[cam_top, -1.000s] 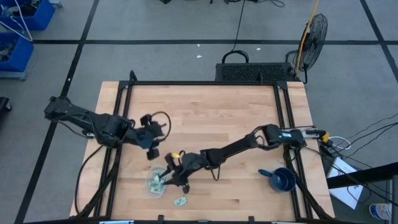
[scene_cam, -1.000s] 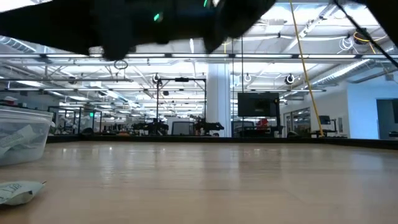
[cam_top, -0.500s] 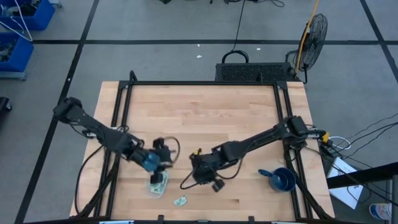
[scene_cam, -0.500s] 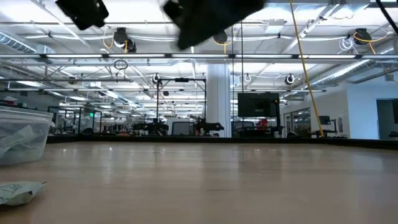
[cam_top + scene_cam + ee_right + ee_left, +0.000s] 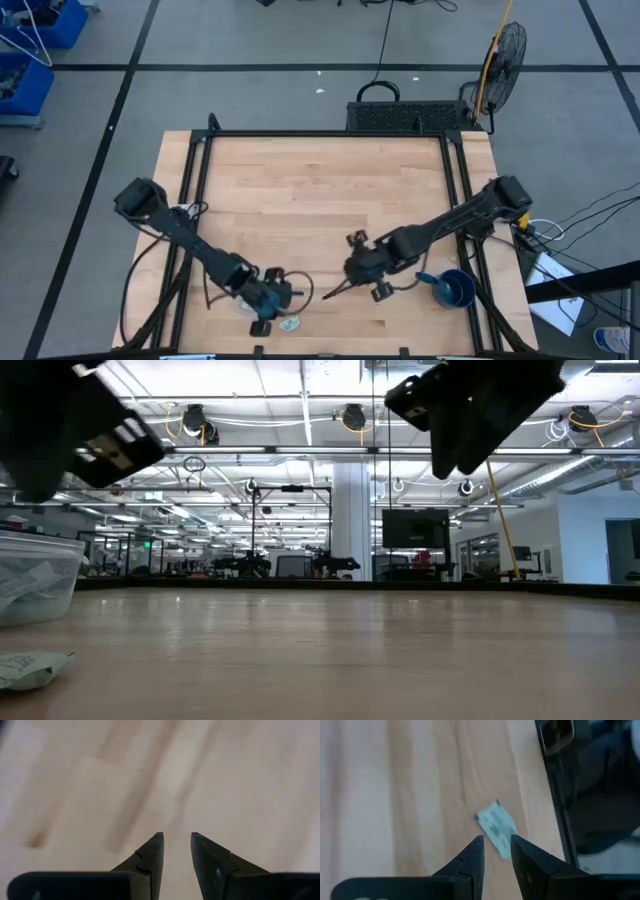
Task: Pick and place Stevia / Truvia into bins
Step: Put the stevia packet into the transparent container
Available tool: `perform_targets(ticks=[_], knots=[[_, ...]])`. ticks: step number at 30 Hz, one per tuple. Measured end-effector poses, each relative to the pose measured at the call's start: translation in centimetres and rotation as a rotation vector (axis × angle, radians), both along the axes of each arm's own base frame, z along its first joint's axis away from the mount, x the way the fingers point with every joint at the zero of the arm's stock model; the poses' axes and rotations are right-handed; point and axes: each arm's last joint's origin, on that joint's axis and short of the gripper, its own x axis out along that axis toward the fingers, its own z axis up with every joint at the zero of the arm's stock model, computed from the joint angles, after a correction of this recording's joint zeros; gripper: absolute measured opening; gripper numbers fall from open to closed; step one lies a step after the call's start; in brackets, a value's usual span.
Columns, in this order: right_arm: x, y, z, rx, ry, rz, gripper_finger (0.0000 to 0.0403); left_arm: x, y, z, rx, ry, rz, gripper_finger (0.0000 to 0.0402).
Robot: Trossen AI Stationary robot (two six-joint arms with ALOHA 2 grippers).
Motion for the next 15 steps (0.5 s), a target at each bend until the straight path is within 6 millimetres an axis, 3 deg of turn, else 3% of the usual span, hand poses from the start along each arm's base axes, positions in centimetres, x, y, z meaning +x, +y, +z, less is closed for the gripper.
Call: perform_targets(ticks=[5,15], knots=[[-2.9,-1.6,0.1,-0.084,-0.217,-0.021,0.0091,-0.8,-1.5,-0.6,0.043,-0.021,-0.084,0.0099],[-8.3,-5.9,-0.6,-0.057,-0.670,0.010,0.0091,-2.4,-4.4,0.1,0.142,-0.229,-0.209,0.0099]])
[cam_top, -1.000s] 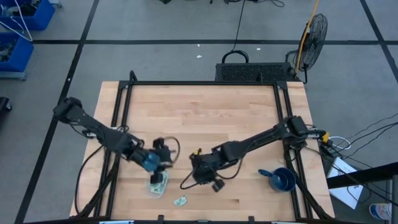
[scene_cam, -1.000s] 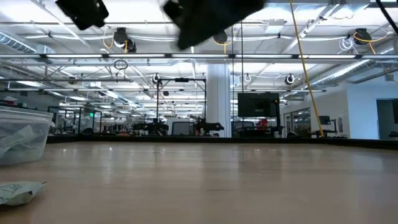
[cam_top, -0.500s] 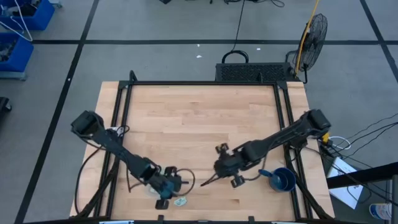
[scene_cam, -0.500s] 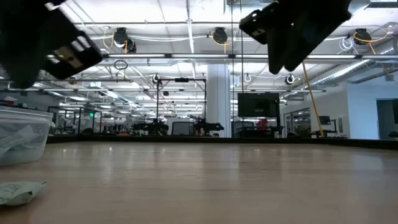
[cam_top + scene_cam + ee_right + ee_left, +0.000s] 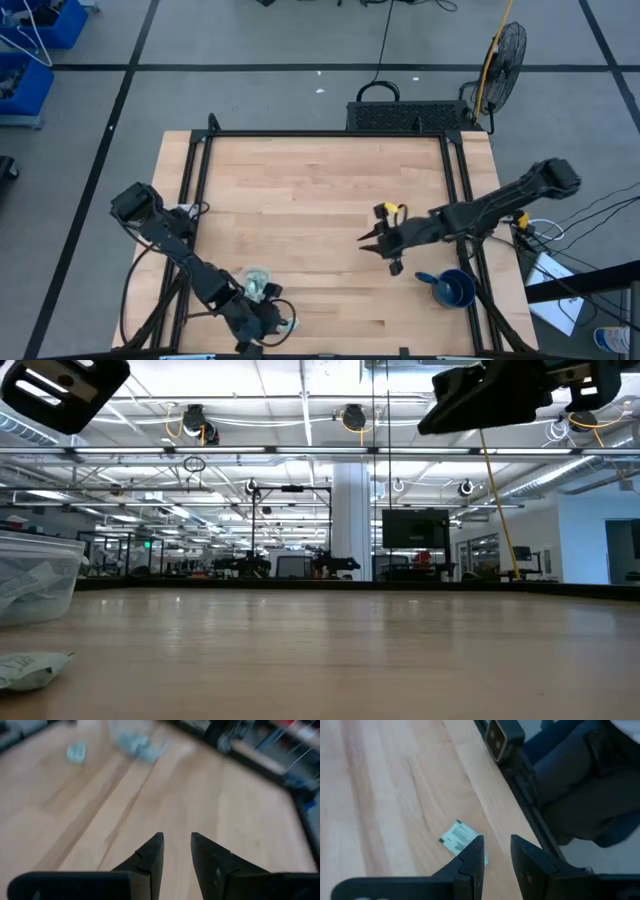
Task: Pick and place Stevia / Truvia into bins
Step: Put the stevia packet into the transparent container
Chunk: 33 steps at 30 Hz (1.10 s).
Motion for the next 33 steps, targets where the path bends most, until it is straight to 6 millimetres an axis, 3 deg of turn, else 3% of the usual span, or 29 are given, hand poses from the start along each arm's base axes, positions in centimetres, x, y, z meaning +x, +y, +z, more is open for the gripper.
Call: perform_targets(ticks=[8,12,16,22,26,33], knots=[[-2.7,-1.4,0.7,0.101,-0.316,-0.014,0.0091,0.6,0.7,0.5,0.109,-0.003,-0.016,0.0099],[-3.0,-1.5,0.9,0.115,-0.353,-0.012,0.0091,2.0,1.4,2.9,0.219,0.070,-0.011,0.0099],[-2.9,-1.5,0.8,0.112,-0.344,-0.012,0.0091,3.4,1.1,3.6,0.239,0.092,-0.033,0.0099],[-3.0,-1.5,0.6,0.086,-0.328,-0.003,0.0091,4.3,-1.6,0.8,0.237,0.149,-0.144,0.0099],[-3.0,-1.5,0.6,0.086,-0.329,-0.003,0.0091,4.6,-3.2,0.1,0.245,0.144,-0.164,0.0099],[-3.0,-1.5,0.6,0.087,-0.329,-0.003,0.0091,4.2,-4.1,-1.8,0.255,0.204,-0.140,0.0099]])
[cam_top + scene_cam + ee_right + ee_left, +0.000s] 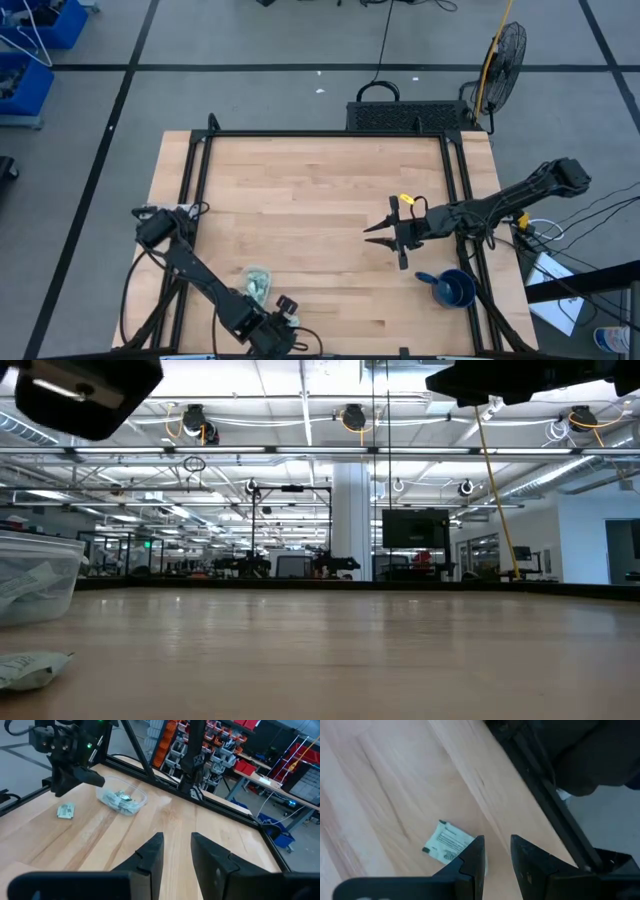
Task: Pick and place Stevia / Truvia into bins
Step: Put the stevia packet into the transparent container
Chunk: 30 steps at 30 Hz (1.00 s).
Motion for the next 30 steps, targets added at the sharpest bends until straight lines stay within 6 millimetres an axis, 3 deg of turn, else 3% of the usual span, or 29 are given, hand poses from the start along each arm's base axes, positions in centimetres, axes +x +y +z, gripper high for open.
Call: perform_targets(ticks=[11,30], knots=[[0.0,0.0,0.0,-0.001,0.000,0.001,0.0091,-0.3,-0.2,-2.4,0.044,0.068,-0.001,0.0099],[0.0,0.0,0.0,-0.007,-0.001,0.002,0.0091,-0.6,1.2,-2.1,0.223,0.044,0.037,0.0099]])
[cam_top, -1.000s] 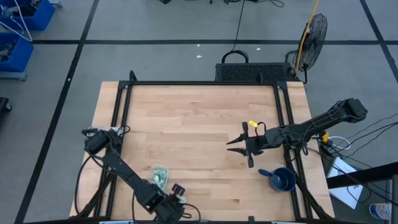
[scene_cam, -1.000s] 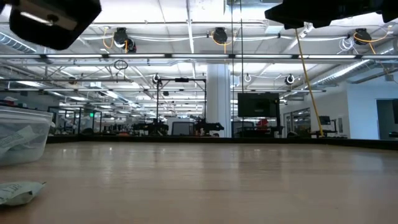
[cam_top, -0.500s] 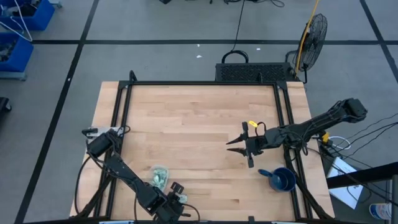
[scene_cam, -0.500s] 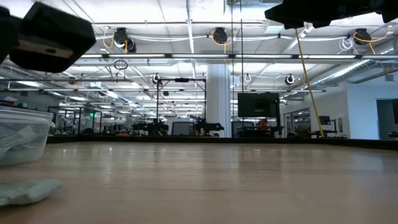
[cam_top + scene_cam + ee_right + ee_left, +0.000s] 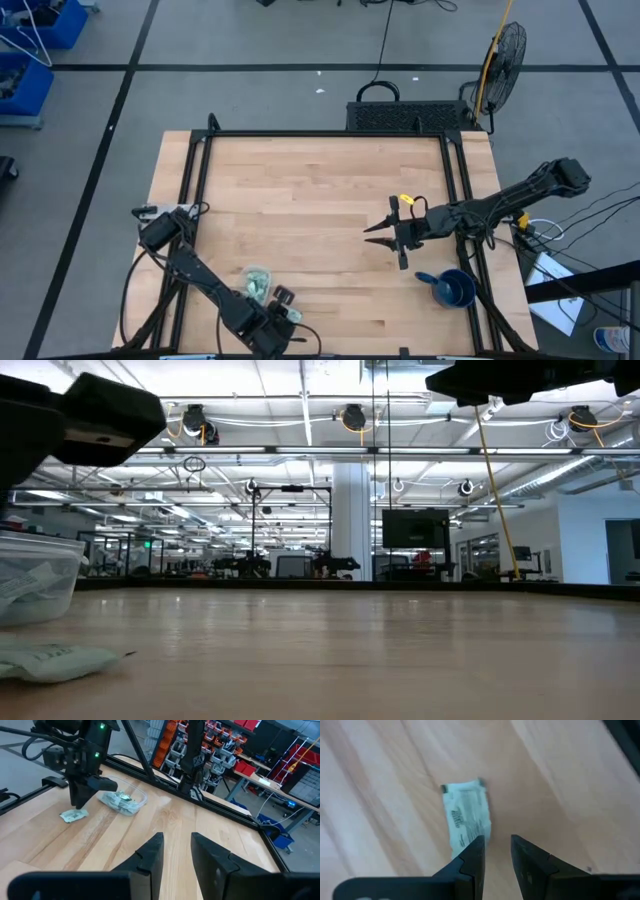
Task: Pick and place Stevia / Truvia into bins
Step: Put the stevia packet into the transparent container
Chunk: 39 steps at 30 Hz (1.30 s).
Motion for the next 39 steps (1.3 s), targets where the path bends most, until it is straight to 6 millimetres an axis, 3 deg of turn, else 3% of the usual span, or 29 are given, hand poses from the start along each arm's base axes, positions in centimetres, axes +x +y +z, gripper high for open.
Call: perform_targets(ticks=[14,29,32,35,37,39], knots=[[0.0,0.0,0.0,-0.015,-0.002,0.003,0.0091,0.3,-0.1,0.5,0.051,-0.043,-0.066,0.0099],[0.0,0.0,0.0,-0.015,-0.002,0.003,0.0091,1.2,1.8,-0.4,0.043,0.011,-0.069,0.0098],[0.0,0.0,0.0,-0.015,-0.002,0.003,0.0091,1.2,1.9,-0.4,0.057,0.014,-0.116,0.0083],[0.0,0.0,0.0,-0.015,-0.002,0.003,0.0091,1.3,2.0,-0.4,0.076,0.014,-0.154,0.0044],[0.0,0.0,0.0,-0.015,-0.002,0.003,0.0091,1.3,2.1,-0.5,0.086,0.014,-0.154,0.0013],[0.0,0.0,0.0,-0.015,-0.002,0.003,0.0091,1.4,2.3,-0.4,0.101,0.006,-0.115,0.0008]])
